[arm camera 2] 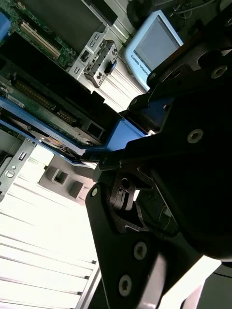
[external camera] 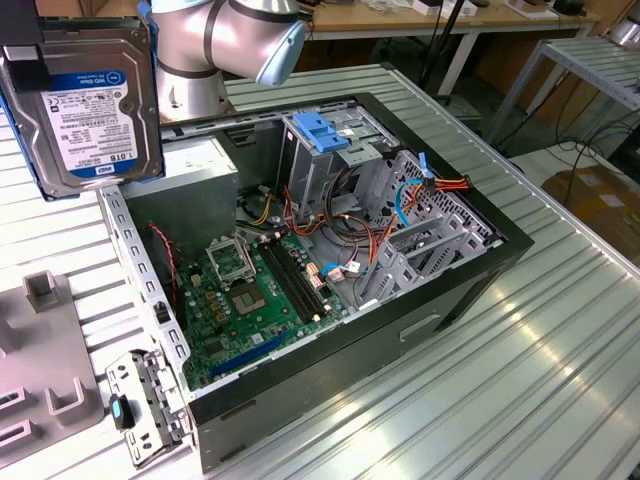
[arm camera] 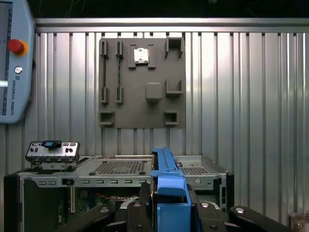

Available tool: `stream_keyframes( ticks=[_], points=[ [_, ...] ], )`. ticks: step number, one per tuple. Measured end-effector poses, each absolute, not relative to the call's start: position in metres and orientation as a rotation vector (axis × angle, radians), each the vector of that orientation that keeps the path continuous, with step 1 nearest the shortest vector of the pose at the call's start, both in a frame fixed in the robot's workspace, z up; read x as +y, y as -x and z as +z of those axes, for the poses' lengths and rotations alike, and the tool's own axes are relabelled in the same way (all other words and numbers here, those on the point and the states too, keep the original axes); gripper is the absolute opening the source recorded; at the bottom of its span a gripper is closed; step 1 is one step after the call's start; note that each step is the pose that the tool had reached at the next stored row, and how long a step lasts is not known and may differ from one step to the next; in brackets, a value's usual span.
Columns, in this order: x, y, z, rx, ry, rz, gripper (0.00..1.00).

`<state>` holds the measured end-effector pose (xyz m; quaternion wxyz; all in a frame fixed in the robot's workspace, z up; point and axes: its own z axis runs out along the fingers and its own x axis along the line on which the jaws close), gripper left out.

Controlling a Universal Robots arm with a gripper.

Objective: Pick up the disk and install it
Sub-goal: 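Pick up the disk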

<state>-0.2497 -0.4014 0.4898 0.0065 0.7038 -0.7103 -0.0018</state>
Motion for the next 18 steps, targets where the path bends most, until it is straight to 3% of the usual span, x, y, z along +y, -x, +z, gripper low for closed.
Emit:
stream_keyframes(
  ticks=[18],
  points=[
    [-0.402, 0.234, 0.487, -2.222, -2.202, -0.005, 0.37]
  ],
)
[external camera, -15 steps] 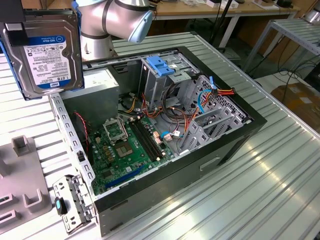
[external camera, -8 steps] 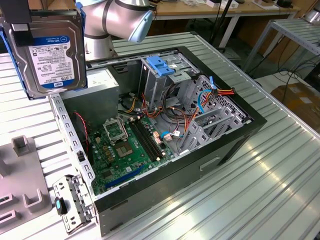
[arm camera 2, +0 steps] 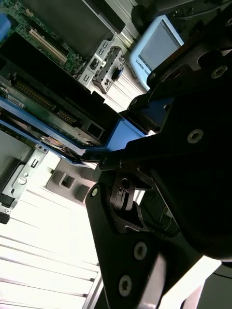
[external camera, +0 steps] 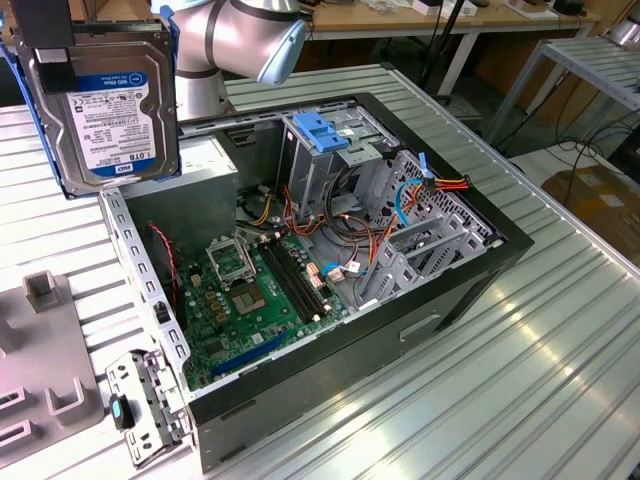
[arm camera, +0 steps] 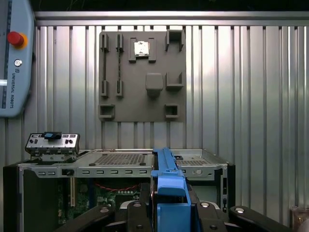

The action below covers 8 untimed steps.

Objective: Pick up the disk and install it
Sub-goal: 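Pick up the disk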

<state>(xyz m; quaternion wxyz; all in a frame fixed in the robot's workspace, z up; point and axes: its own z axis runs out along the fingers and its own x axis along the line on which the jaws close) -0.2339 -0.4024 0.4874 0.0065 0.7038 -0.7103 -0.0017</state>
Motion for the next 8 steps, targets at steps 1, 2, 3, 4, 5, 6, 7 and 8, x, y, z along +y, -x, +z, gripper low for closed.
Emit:
stream_keyframes(
  ticks=[1, 2, 3, 4, 5, 6, 7, 8],
  points=[
    [-0.4026, 0.2331, 0.4873, -2.222, -2.202, -0.005, 0.37],
    [-0.4027, 0.2323, 0.4873, -2.222, -2.202, -0.005, 0.37],
    [-0.4027, 0.2312, 0.4872, -2.222, -2.202, -0.005, 0.37],
    [-0.4027, 0.2301, 0.4872, -2.222, -2.202, -0.005, 0.37],
    [-0.4028, 0.2287, 0.4871, -2.222, -2.202, -0.005, 0.37],
    [-0.4029, 0.2275, 0.4870, -2.222, -2.202, -0.004, 0.37],
    [-0.4030, 0.2251, 0.4870, -2.222, -2.202, -0.004, 0.37],
    [-0.4030, 0.2238, 0.4870, -2.222, -2.202, -0.004, 0.37]
  ],
)
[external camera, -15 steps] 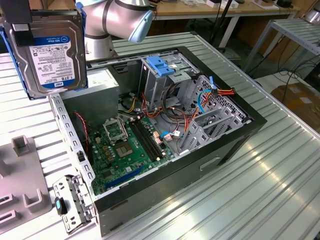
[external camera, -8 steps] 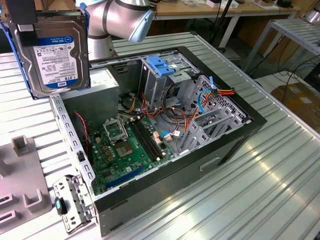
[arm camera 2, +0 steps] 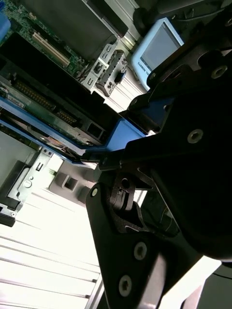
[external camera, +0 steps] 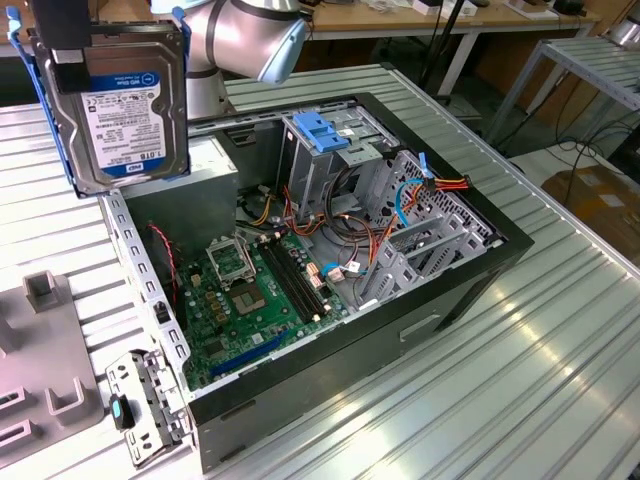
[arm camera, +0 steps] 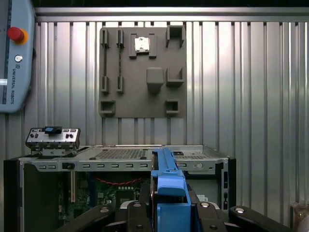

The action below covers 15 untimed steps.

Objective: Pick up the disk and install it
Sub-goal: 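Pick up the disk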

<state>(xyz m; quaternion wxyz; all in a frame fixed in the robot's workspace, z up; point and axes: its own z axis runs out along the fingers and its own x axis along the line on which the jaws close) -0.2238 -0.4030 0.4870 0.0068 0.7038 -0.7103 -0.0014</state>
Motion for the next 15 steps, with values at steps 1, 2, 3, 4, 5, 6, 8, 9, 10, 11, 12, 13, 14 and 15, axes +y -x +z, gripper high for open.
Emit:
stream_keyframes(
  ticks=[1, 2, 3, 4, 5, 6, 8, 9, 10, 11, 12, 13, 14, 15],
  points=[
    [-0.403, 0.222, 0.487, -2.222, -2.202, -0.004, 0.37],
    [-0.403, 0.219, 0.487, -2.222, -2.202, -0.004, 0.37],
    [-0.403, 0.217, 0.487, -2.222, -2.201, -0.004, 0.37],
    [-0.403, 0.215, 0.487, -2.222, -2.202, -0.004, 0.37],
    [-0.403, 0.213, 0.487, -2.222, -2.202, -0.004, 0.37],
    [-0.403, 0.211, 0.487, -2.222, -2.202, -0.004, 0.37],
    [-0.403, 0.208, 0.487, -2.222, -2.202, -0.004, 0.37],
    [-0.403, 0.207, 0.487, -2.222, -2.201, -0.004, 0.37],
    [-0.403, 0.206, 0.486, -2.222, -2.202, -0.004, 0.37],
    [-0.403, 0.205, 0.486, -2.222, -2.202, -0.004, 0.37],
    [-0.403, 0.203, 0.486, -2.222, -2.201, -0.004, 0.37],
    [-0.403, 0.202, 0.486, -2.222, -2.201, -0.004, 0.37],
    [-0.403, 0.200, 0.486, -2.222, -2.201, -0.004, 0.37],
    [-0.403, 0.199, 0.486, -2.222, -2.201, -0.004, 0.37]
  ],
)
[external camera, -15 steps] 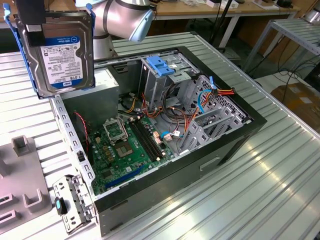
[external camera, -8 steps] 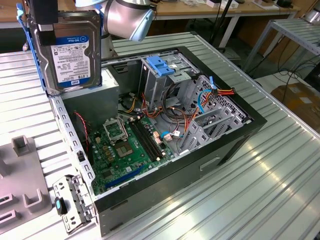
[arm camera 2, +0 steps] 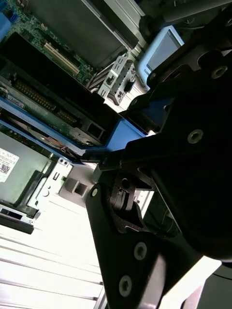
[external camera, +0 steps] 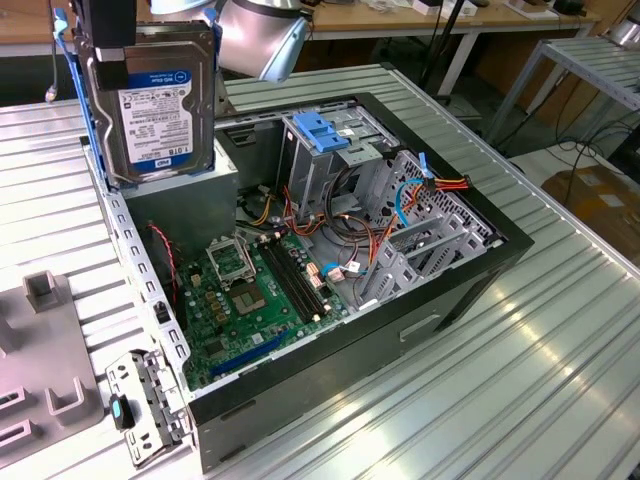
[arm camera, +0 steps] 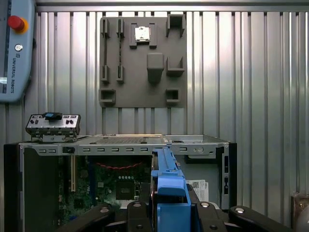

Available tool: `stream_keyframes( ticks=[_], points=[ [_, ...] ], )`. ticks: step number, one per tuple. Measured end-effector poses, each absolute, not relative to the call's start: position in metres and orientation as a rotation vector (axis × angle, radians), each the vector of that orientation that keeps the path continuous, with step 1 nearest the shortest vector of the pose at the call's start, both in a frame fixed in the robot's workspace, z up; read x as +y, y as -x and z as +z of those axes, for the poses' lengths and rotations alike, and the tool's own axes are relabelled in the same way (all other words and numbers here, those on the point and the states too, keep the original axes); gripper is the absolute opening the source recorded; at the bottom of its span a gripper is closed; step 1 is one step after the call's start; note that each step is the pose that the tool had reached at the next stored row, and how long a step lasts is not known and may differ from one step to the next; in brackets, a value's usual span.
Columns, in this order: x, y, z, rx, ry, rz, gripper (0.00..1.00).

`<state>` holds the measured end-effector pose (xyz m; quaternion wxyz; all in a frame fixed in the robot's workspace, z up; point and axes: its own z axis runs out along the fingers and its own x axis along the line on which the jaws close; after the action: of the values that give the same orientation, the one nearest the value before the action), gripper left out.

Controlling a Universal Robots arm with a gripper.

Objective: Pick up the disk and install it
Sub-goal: 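Pick up the disk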

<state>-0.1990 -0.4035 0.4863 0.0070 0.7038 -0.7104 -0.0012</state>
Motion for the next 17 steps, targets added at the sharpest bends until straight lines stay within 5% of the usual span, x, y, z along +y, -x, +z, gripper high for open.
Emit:
stream_keyframes(
  ticks=[17],
  points=[
    [-0.404, 0.165, 0.485, -2.222, -2.201, -0.004, 0.37]
  ],
)
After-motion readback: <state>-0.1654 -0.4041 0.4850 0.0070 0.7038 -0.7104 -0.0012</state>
